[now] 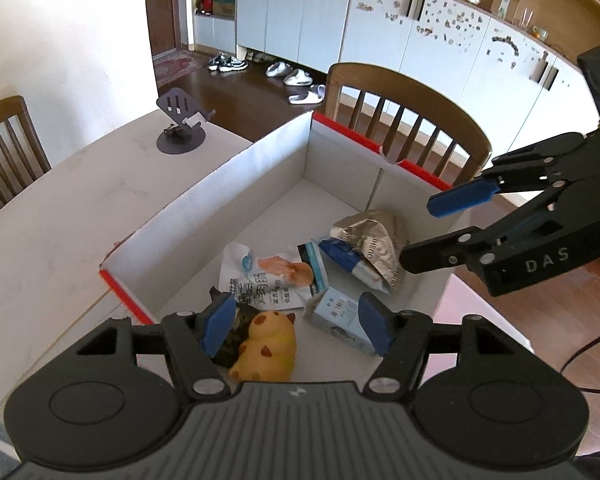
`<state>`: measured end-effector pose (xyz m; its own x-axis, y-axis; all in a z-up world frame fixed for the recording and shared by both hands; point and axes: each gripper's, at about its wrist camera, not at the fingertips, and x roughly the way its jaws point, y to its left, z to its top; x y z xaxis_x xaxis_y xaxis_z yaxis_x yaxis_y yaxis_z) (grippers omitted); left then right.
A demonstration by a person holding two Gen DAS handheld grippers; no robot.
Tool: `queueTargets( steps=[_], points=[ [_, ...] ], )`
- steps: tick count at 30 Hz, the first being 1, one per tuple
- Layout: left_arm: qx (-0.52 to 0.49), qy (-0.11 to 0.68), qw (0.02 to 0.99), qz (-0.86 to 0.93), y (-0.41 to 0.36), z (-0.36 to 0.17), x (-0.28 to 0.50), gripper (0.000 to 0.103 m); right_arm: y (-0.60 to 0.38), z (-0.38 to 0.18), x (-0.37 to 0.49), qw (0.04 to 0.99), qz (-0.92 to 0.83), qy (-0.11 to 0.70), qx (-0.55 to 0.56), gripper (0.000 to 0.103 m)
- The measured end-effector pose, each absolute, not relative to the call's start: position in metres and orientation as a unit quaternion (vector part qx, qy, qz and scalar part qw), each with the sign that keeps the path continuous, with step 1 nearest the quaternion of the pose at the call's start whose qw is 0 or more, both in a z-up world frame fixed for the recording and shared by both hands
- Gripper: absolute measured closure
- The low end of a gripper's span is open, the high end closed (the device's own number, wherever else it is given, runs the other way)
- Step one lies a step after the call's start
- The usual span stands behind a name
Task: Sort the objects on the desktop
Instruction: 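Withdraw both tools from the shoebox back toward the table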
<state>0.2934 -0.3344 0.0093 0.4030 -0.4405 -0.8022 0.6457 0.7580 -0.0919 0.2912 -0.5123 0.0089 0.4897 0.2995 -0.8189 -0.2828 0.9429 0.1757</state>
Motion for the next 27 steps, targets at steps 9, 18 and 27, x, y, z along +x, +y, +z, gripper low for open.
queueTargets(
  steps=[9, 18, 27],
  points=[
    [0.107, 0.428, 0.834, -0.332, -0.307, 0.02, 0.26, 0.026, -0.497, 0.019, 0.269, 0.868, 0.178, 0.463, 0.004, 0.034],
    [0.095, 0.422, 0.837, -0.334, -0.274, 0.023, 0.238, 0.014, -0.467, 0.02, 0.256, 0.866, 0.192, 0.462, 0.003, 0.03],
    [0.084, 0.414, 0.846, -0.326, -0.236, 0.024, 0.219, 0.003, -0.437, 0.019, 0.248, 0.863, 0.195, 0.466, 0.002, 0.03]
  ],
)
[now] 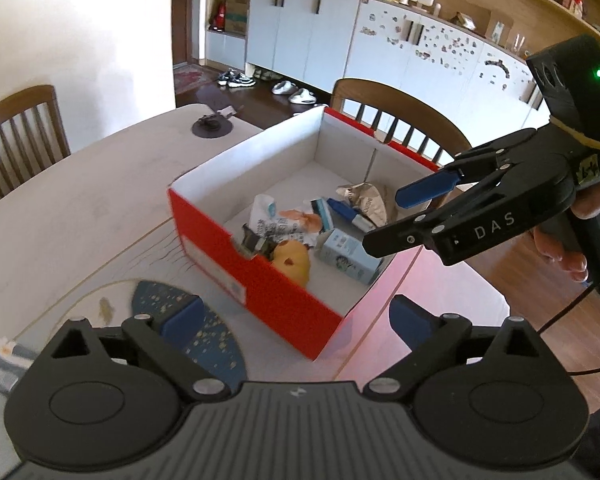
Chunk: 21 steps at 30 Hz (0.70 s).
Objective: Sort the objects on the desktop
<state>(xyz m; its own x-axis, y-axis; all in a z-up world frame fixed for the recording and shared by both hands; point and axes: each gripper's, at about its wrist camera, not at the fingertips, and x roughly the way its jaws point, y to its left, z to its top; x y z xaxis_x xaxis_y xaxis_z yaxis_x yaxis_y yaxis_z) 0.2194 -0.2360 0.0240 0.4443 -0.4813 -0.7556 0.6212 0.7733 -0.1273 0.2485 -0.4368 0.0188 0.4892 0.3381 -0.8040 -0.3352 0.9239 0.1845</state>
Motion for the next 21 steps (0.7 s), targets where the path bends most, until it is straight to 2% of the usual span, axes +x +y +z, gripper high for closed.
queueTargets(
  steps=[21],
  points=[
    [0.031, 0.419, 0.864, -0.276, -0.102, 0.015, 0.18, 0.003, -0.325, 0.017, 0.226, 0.85, 0.23, 0.474, -0.012, 0.03]
  ],
)
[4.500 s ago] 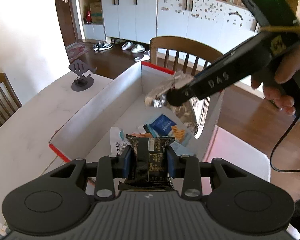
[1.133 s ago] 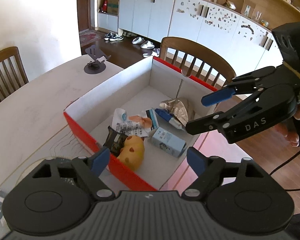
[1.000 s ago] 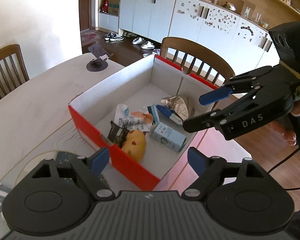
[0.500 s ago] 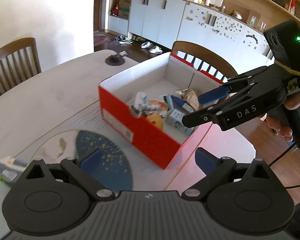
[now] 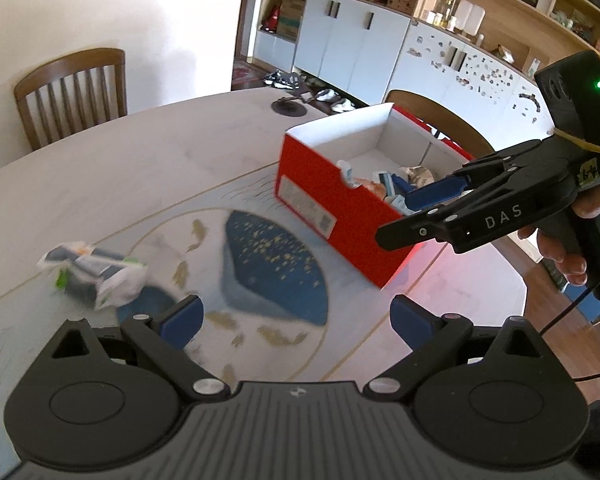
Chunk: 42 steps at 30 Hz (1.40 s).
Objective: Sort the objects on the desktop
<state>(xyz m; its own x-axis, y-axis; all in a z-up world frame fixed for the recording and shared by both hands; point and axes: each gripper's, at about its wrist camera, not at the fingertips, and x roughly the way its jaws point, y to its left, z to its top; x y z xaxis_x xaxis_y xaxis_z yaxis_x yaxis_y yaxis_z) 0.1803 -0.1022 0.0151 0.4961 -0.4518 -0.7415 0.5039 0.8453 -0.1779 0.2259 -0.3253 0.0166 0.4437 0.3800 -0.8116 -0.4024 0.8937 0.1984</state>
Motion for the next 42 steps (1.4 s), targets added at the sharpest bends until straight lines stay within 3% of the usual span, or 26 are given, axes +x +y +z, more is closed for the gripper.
queueTargets(
  steps=[26, 42],
  points=[
    [-0.007, 0.451, 0.872, -0.192, 0.039, -0.037, 0.15, 0.0, -0.207, -0.012, 0.216, 0.826, 0.268, 0.495, -0.034, 0.03],
    [0.048, 0.432, 0.883, -0.178, 0.038, -0.077, 0.165, 0.0, -0.145, -0.053, 0.231, 0.796, 0.29, 0.529, -0.044, 0.03]
  ],
)
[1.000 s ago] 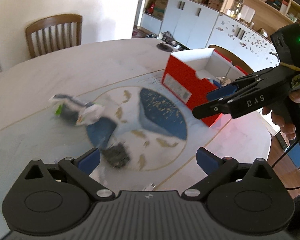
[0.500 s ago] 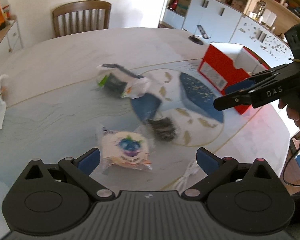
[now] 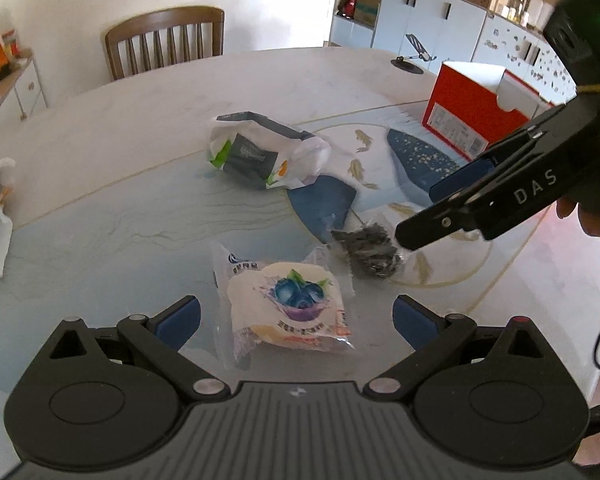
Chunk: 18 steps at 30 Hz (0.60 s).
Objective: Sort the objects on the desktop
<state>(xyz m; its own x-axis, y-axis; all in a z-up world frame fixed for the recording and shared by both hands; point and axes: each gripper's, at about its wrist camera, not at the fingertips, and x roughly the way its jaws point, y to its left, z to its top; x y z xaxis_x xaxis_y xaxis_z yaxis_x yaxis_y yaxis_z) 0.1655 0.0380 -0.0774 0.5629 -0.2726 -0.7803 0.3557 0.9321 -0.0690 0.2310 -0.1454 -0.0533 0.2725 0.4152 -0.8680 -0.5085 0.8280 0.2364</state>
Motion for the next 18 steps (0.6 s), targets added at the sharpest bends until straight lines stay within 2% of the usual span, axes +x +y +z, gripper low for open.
queueTargets(
  steps=[18],
  points=[
    [0.077, 0.44, 0.879, -0.163, 0.022, -0.107, 0.188, 0.0, -0.117, -0.087, 0.246, 0.777, 0.284, 0.557, -0.07, 0.03]
  ],
)
